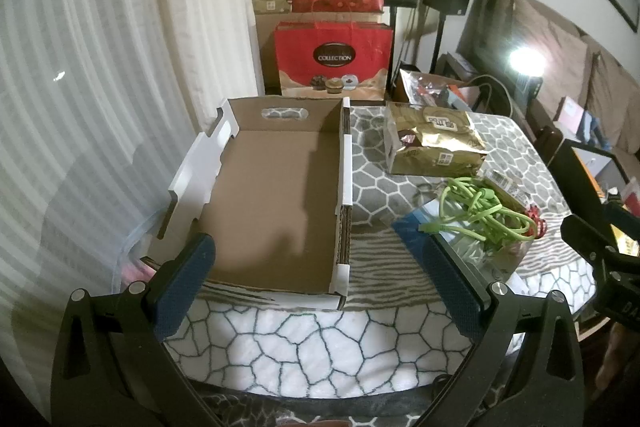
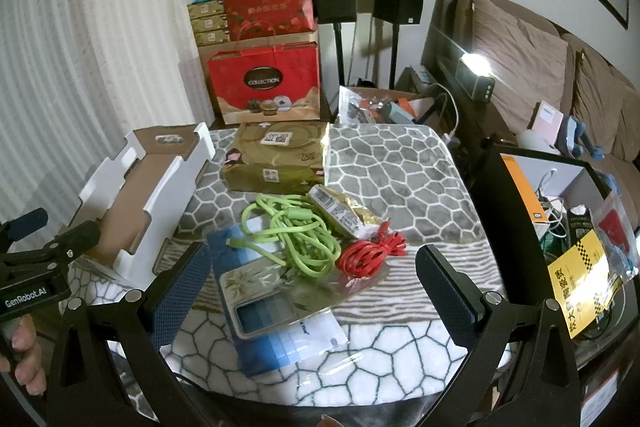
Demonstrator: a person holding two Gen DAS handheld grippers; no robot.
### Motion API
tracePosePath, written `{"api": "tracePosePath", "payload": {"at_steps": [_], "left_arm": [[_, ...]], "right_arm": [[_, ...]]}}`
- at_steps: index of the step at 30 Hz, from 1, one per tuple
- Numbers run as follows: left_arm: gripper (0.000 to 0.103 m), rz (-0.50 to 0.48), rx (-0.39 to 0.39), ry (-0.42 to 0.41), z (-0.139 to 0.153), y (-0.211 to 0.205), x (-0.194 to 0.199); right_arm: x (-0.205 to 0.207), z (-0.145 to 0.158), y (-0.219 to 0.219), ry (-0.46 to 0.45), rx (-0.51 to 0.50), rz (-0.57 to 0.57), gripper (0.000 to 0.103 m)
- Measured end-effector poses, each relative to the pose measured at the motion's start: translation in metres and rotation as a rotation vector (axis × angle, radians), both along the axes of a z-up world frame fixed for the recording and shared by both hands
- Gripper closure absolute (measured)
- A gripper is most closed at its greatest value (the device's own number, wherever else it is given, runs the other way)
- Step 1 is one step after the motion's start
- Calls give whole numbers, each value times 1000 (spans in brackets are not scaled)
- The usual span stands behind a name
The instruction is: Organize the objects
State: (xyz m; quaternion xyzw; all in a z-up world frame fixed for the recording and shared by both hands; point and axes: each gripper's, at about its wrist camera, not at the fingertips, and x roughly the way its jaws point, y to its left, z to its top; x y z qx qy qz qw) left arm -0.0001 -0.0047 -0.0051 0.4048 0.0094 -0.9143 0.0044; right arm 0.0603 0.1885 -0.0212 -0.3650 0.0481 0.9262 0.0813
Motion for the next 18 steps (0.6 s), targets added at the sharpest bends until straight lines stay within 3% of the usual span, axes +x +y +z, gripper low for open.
{"api": "tracePosePath", "payload": {"at_steps": [18], "left_arm": [[0, -2, -1, 0, 0, 0, 0]], "right_arm": [[0, 0, 0, 0, 0, -1, 0]]}}
